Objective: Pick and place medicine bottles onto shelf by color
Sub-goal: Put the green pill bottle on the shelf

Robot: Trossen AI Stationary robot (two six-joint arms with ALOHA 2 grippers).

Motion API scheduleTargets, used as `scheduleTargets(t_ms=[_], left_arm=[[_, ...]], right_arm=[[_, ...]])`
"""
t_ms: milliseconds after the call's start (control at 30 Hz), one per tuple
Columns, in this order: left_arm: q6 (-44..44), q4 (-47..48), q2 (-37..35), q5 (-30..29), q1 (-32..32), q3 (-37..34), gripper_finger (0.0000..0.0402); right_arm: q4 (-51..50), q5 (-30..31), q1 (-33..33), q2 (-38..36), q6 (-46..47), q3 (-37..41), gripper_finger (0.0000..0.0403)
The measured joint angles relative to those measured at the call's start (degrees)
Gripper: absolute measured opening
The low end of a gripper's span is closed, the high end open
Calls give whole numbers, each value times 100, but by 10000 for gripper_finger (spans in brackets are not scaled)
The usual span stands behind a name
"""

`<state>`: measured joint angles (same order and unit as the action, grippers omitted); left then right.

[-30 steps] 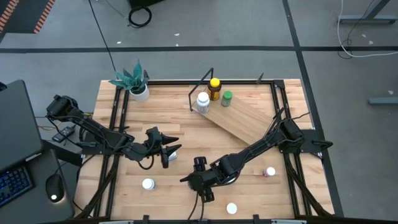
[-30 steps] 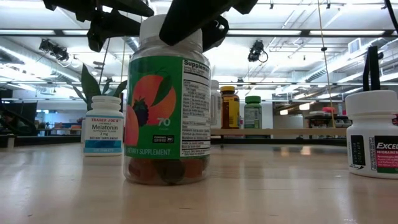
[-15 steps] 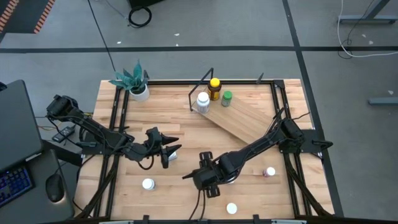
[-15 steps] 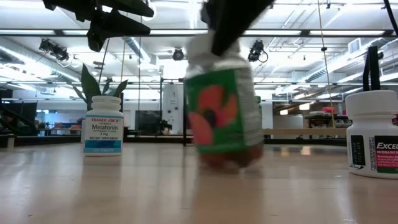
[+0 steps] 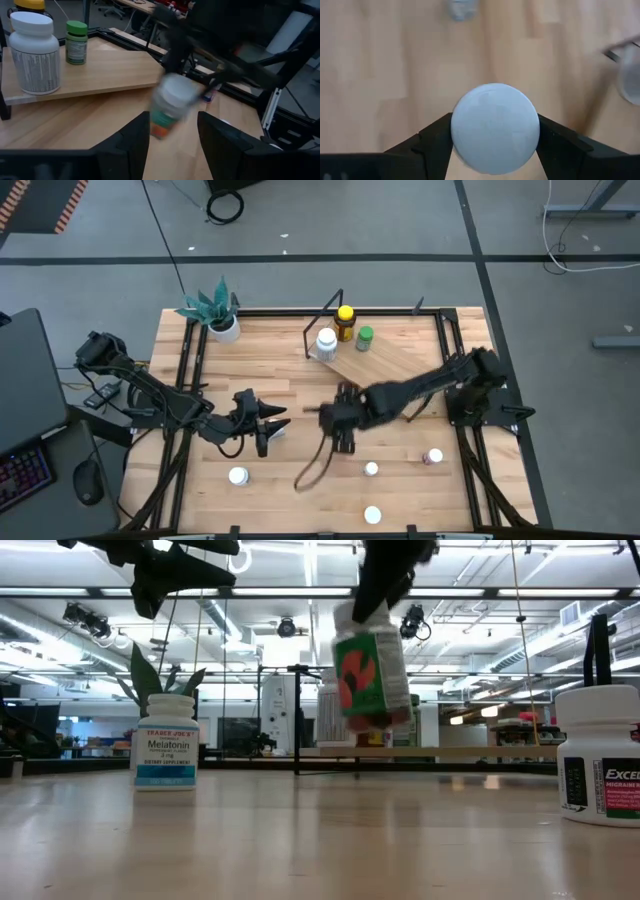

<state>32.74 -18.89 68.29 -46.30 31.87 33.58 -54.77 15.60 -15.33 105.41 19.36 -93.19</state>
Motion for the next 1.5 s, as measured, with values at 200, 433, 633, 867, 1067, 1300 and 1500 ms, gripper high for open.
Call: scheduleTargets(t_ms=[200,433,633,867,1067,1300,1500], left_arm=[[10,-69,0,0,27,0,172],[71,-66,0,0,25,0,172],[71,-66,0,0,25,0,172],[84,-66,0,0,25,0,172],[82,-61,0,0,25,0,172],[79,-58,0,0,25,0,172],[77,-57,0,0,25,0,172]], right_arm=[[1046,-43,933,-992,-134,1149,246],[1253,-57,2070,-1749,-248,1961,252],[1513,-324,2555,-1932,-427,2309,252],[2074,-515,2823,-1931,-558,2576,252],[2152,-523,2944,-1929,-563,2756,255],[2287,-540,3016,-1929,-586,2849,257],[2275,-536,3018,-1929,-548,2849,263]])
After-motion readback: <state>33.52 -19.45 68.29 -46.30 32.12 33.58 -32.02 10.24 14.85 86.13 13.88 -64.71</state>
